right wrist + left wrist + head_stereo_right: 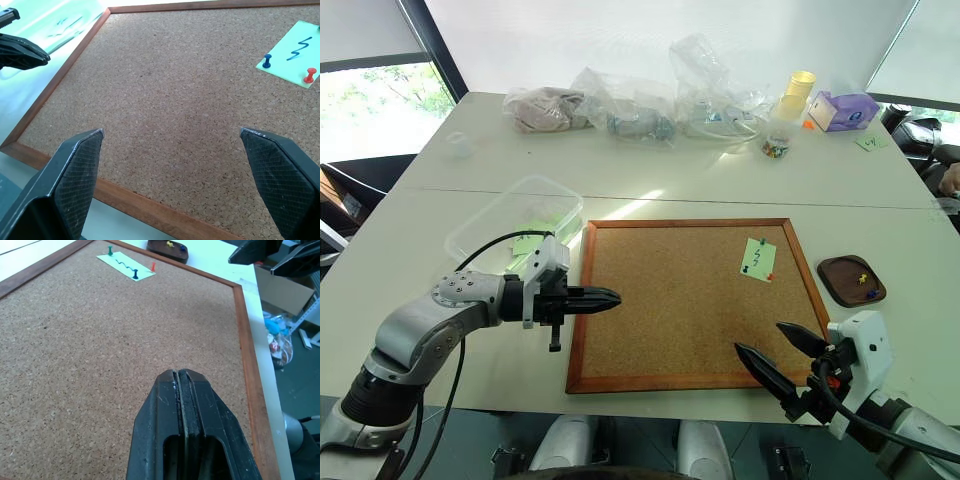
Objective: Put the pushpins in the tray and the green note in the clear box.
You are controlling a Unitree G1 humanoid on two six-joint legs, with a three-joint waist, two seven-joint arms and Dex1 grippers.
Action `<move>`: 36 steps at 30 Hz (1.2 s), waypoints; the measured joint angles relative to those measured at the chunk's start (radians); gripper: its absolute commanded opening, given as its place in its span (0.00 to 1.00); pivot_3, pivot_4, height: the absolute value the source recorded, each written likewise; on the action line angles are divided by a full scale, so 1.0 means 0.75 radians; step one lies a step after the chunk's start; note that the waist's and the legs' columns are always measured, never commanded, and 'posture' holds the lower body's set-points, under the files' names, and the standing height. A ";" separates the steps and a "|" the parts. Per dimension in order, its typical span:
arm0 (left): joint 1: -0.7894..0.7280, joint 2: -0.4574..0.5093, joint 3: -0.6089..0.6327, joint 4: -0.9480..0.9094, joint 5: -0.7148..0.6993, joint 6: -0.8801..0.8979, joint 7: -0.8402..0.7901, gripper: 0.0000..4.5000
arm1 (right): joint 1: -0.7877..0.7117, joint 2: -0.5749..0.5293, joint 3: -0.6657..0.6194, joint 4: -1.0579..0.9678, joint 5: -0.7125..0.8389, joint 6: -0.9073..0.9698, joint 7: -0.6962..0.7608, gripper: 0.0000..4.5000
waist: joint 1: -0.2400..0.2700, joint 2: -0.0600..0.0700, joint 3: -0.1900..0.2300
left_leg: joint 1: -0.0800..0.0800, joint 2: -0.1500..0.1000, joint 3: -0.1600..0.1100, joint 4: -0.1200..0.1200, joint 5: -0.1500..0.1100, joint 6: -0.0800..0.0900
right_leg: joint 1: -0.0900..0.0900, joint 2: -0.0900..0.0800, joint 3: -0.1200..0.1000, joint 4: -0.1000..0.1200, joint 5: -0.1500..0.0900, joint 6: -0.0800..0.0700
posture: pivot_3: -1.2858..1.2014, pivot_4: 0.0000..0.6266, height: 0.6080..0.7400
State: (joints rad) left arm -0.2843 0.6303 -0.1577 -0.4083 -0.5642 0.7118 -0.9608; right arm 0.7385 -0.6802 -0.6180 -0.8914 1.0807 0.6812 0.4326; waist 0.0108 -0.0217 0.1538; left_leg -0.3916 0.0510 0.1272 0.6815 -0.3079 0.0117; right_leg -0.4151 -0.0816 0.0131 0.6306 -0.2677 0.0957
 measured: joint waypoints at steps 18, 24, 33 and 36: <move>-0.051 -0.006 0.000 0.024 -0.018 0.008 0.005 0.01 | -0.038 0.016 0.033 0.002 -0.024 0.000 -0.057 1.00 | 0.000 0.000 0.000 | 0.000 0.000 0.000 0.000 0.000 0.000 | 0.000 0.000 0.000 0.000 0.000 0.000 | 0.52 0.24 1.00; -0.114 0.015 -0.013 0.090 -0.005 0.002 -0.028 0.01 | -0.049 -0.003 0.009 0.033 0.040 0.035 -0.080 1.00 | 0.001 0.000 0.000 | 0.000 -0.001 0.000 0.000 0.000 0.000 | 0.000 0.000 0.000 0.000 0.000 0.000 | 0.52 0.24 1.00; -0.395 -0.160 -0.184 0.414 0.158 -0.193 -0.154 0.01 | -0.203 -0.006 0.036 0.079 0.033 0.048 -0.229 1.00 | 0.002 -0.001 0.000 | 0.000 -0.005 -0.001 0.002 0.000 0.001 | 0.003 0.000 -0.001 -0.002 0.000 0.000 | 0.52 0.24 1.00; -0.438 -0.279 -0.262 0.552 0.249 -0.290 -0.146 0.01 | -0.348 -0.010 0.059 0.155 -0.043 0.048 -0.309 1.00 | -0.002 -0.001 0.000 | 0.000 -0.005 -0.001 0.003 -0.001 0.002 | 0.002 0.000 0.000 -0.002 0.000 0.000 | 0.52 0.24 1.00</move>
State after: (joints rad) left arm -0.6126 0.4214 -0.3542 0.0058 -0.3774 0.4944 -1.0701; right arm 0.4775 -0.6878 -0.5735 -0.7750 1.0488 0.7174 0.2006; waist 0.0090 -0.0224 0.1537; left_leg -0.3919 0.0472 0.1268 0.6835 -0.3086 0.0131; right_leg -0.4133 -0.0814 0.0131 0.6294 -0.2677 0.0957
